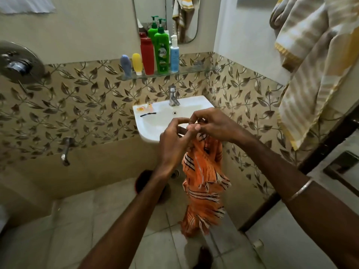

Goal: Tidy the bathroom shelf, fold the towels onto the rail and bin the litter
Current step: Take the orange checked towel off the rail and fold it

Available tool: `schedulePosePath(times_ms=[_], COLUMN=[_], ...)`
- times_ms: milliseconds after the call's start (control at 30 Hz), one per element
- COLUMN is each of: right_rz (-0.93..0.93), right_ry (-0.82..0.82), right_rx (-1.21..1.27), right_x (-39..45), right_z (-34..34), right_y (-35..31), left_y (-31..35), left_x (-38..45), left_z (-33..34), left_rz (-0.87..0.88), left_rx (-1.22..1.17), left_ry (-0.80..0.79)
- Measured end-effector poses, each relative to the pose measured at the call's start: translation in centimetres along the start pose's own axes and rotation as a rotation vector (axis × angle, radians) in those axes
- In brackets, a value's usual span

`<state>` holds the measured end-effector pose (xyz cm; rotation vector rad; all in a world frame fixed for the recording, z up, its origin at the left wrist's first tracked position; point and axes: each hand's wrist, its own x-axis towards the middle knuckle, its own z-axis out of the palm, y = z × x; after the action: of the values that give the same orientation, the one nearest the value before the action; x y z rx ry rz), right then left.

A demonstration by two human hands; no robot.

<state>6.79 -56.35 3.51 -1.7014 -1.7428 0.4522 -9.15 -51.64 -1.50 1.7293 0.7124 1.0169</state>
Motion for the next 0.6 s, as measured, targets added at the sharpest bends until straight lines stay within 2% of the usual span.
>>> schedulePosePath(times_ms=[100,133,233,400,467,533,600], right_rz=[0.093,0.122,0.174,0.221,0.233,0.241,0.247], right_ry=[0.051,0.065,0.102,0.157,0.192,0.208,0.245], right_rx=[0.108,0.148,0.212,0.244,0.277,0.31,0.328], right_x=[-1.1,-1.5,-2.7,-4.3,-4.9,-5.2,-5.5], right_z=[1.2,1.6,2.5,2.9,2.7,2.6,2.5], right_y=[0.3,0.5,0.9,2.1,2.8,3.4,3.9], left_y=[-1.1,-1.6,-3.1,-5.5,-6.3,-7.0,-7.6], left_x=[-1.7,-2.1,-3.1,-5.2,-6.1,-6.8,-7.5], left_z=[0.7,0.8,0.8,0.6,0.5,0.4,0.1], left_rz=[-0.075,-0.093,-0.109,-0.118,-0.013,0.074,0.065], left_rx=[-0.089,-0.048,0.317,0.551,0.689,0.858,0.961], left_ry=[-0.008,-0.027,-0.146,-0.298,-0.285,-0.206,-0.117])
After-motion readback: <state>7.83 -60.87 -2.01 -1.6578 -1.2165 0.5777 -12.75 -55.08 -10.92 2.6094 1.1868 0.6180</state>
